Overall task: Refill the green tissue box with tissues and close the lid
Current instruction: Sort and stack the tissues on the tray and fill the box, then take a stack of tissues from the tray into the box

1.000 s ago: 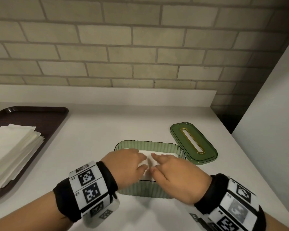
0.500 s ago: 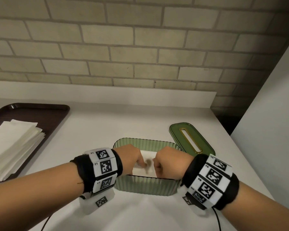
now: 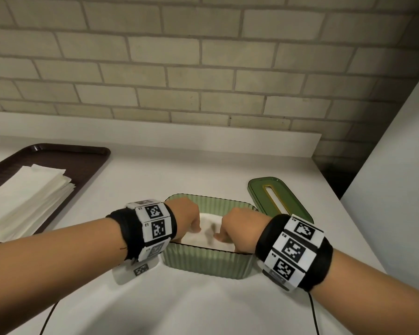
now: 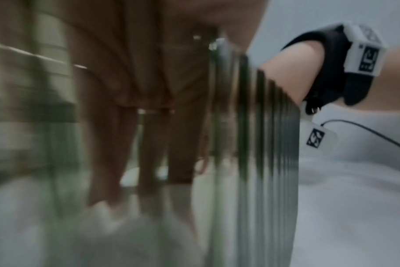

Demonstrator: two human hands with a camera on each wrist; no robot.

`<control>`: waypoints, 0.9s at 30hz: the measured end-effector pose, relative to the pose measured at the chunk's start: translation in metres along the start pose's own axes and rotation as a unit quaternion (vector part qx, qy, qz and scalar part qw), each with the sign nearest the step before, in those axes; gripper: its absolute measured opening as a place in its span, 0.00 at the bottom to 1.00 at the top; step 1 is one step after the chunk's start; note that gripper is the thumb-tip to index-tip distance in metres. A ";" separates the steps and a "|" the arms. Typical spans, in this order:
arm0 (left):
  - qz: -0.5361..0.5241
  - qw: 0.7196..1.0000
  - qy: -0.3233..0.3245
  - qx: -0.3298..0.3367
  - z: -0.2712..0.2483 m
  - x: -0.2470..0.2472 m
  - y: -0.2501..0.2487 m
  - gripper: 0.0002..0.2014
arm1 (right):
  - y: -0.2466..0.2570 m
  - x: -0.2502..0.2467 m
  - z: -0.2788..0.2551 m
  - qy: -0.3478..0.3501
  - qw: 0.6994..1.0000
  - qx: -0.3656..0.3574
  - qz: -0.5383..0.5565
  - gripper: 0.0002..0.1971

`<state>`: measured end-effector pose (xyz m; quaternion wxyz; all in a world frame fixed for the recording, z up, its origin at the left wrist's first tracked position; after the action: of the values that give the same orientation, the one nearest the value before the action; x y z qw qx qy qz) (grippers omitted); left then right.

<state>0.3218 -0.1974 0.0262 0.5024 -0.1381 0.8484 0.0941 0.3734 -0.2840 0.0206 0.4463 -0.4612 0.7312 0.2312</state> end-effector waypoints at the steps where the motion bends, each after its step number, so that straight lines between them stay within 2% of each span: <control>1: 0.008 1.000 0.005 -0.004 0.001 0.001 -0.001 0.16 | 0.000 0.000 0.000 0.002 1.000 -0.002 -0.005 0.15; 4: 0.024 1.000 0.017 -0.007 0.003 0.004 -0.002 0.17 | -0.001 -0.001 -0.005 0.011 1.000 -0.021 -0.004 0.15; 8: 0.061 0.998 0.027 0.017 0.000 -0.001 -0.001 0.17 | -0.005 0.002 -0.005 -0.015 1.000 -0.002 -0.020 0.20; 11: 0.145 0.988 0.043 0.035 -0.010 -0.003 0.007 0.09 | -0.009 0.004 -0.013 -0.039 0.996 0.010 -0.076 0.18; 13: 0.195 0.978 0.024 0.064 -0.015 -0.003 0.015 0.11 | -0.013 0.000 -0.023 -0.062 0.994 0.023 -0.083 0.19; 15: 0.200 0.975 -0.009 0.094 -0.017 -0.003 0.026 0.12 | -0.017 -0.009 -0.032 -0.091 0.994 0.044 -0.034 0.20; 18: 0.129 0.973 -0.110 0.156 -0.026 -0.012 0.049 0.11 | -0.017 -0.027 -0.050 -0.165 0.981 0.071 0.072 0.25; 20: 0.077 0.967 -0.171 0.174 -0.037 -0.020 0.070 0.13 | -0.012 -0.036 -0.064 -0.251 0.954 0.079 0.140 0.28; 23: 0.012 0.949 -0.269 0.166 -0.059 -0.029 0.107 0.16 | 0.007 -0.040 -0.080 -0.382 0.890 0.079 0.235 0.29; 26: -0.081 0.927 -0.343 0.126 -0.078 -0.023 0.152 0.19 | 0.044 -0.042 -0.082 -0.466 0.817 0.036 0.337 0.20; 27: -0.115 0.921 -0.358 0.106 -0.083 -0.016 0.168 0.22 | 0.058 -0.044 -0.079 -0.476 0.807 0.024 0.348 0.18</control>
<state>0.2053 -0.0618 0.0834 0.7913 -0.1381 0.5955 -0.0114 0.2952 -0.2951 0.0934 0.6386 0.0031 0.5441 0.5442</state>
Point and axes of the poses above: each hand's wrist, its own z-axis towards the middle knuckle, its own x-axis out of the palm, y = z × x, the point moved 5 cm from there along z, towards the middle knuckle
